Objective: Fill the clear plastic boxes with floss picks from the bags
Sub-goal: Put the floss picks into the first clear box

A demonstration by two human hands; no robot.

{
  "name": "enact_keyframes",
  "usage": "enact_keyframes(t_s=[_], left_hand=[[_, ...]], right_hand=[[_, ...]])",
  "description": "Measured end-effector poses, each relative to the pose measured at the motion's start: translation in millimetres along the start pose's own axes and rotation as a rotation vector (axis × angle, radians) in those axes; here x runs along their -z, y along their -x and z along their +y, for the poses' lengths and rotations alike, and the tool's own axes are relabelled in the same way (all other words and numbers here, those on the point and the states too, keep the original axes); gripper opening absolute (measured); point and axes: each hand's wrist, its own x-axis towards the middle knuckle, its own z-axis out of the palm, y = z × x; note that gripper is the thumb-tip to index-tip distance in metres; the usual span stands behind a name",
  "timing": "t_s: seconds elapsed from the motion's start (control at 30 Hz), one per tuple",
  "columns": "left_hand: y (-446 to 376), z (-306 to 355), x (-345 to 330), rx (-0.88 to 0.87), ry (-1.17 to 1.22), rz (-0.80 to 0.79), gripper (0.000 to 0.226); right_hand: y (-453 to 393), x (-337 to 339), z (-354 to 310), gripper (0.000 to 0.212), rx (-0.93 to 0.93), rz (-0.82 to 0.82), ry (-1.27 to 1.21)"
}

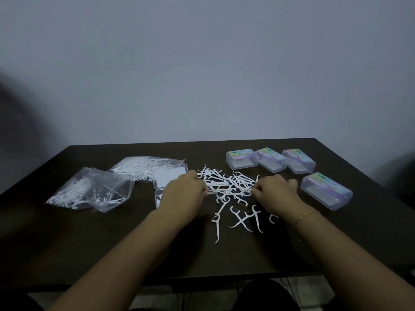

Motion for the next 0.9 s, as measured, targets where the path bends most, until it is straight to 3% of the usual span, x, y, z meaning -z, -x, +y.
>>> enact_keyframes(t_s=[0.2, 0.43, 0.7, 0.9], left_hand=[[-9.2, -22.3, 4.4, -0.047, -0.133, -0.006, 0.031], [-0.6, -60.4, 12.8, 0.129, -0.095, 0.016, 0.030], [21.5, -84.5, 5.3, 0.272, 0.176, 0.116, 0.020], [32.4, -83.8, -17.2, 0.266, 0.490, 0.139, 0.043]], right_hand=[[-4.1, -1.0, -11.4, 0.023, -0.006, 0.065, -0.066], [-6.6, -1.7, -33.7, 0.023, 0.043, 0.109, -0.136], [-7.5, -4.4, -81.3, 0.023, 0.219, 0.196, -0.279], [-11.3, -3.6, -119.7, 0.027, 0.334, 0.132, -0.189]])
